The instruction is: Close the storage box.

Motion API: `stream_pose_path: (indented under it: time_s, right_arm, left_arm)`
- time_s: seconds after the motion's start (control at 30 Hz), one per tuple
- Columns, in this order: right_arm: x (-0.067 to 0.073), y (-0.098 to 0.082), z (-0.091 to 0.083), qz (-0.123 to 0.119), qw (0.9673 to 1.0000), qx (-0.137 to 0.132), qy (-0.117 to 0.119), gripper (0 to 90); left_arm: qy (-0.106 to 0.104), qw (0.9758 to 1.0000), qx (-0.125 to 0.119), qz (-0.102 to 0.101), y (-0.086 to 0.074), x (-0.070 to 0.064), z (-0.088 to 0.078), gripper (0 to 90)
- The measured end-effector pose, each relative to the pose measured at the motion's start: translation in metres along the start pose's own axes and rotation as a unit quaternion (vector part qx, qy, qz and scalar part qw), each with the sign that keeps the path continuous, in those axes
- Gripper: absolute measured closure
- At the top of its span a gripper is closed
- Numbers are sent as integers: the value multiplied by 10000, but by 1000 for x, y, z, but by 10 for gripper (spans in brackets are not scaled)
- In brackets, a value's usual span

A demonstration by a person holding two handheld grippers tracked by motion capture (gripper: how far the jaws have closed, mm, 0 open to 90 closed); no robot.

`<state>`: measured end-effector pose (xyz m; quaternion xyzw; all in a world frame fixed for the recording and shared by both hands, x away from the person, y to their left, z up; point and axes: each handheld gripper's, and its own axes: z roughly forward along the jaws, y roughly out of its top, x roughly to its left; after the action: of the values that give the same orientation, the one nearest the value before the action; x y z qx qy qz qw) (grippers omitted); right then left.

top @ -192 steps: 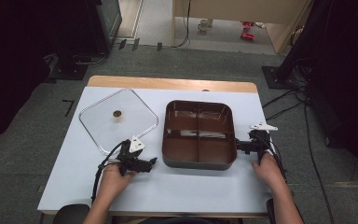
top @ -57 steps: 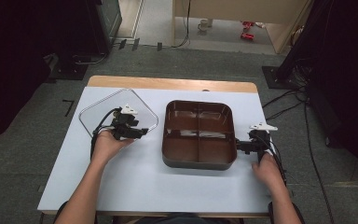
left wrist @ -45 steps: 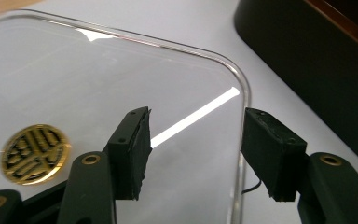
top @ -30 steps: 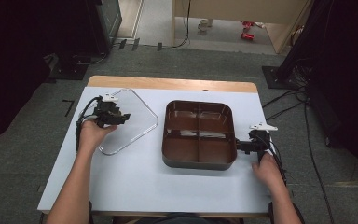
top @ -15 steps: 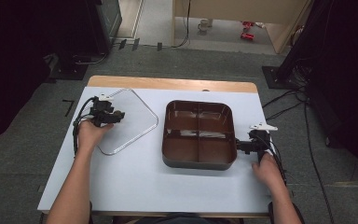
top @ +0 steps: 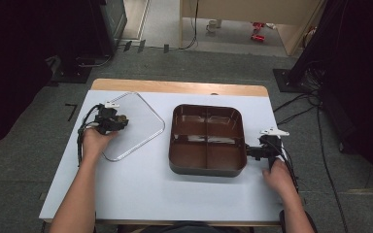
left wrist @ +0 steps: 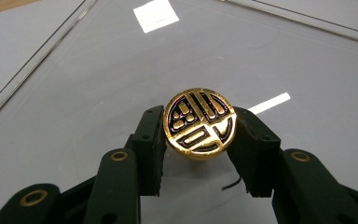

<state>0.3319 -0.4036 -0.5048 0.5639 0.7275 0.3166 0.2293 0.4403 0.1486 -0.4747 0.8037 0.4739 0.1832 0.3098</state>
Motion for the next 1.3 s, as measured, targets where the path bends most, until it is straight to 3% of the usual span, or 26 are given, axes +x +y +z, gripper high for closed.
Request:
stream_pose_path:
  time_s: [0.2,0.8,1.3]
  right_arm:
    - [0,0,0,1,10000,0,1,72]
    - [0,0,0,4,10000,0,3,72]
    - [0,0,0,1,10000,-1,2,72]
  left_arm:
    - [0,10000,-7,48,0,0,-1,590]
    - [-119,9999,16,-67,4,1,-6,594]
    - [-306,9994,-170,54,18,-5,-35,594]
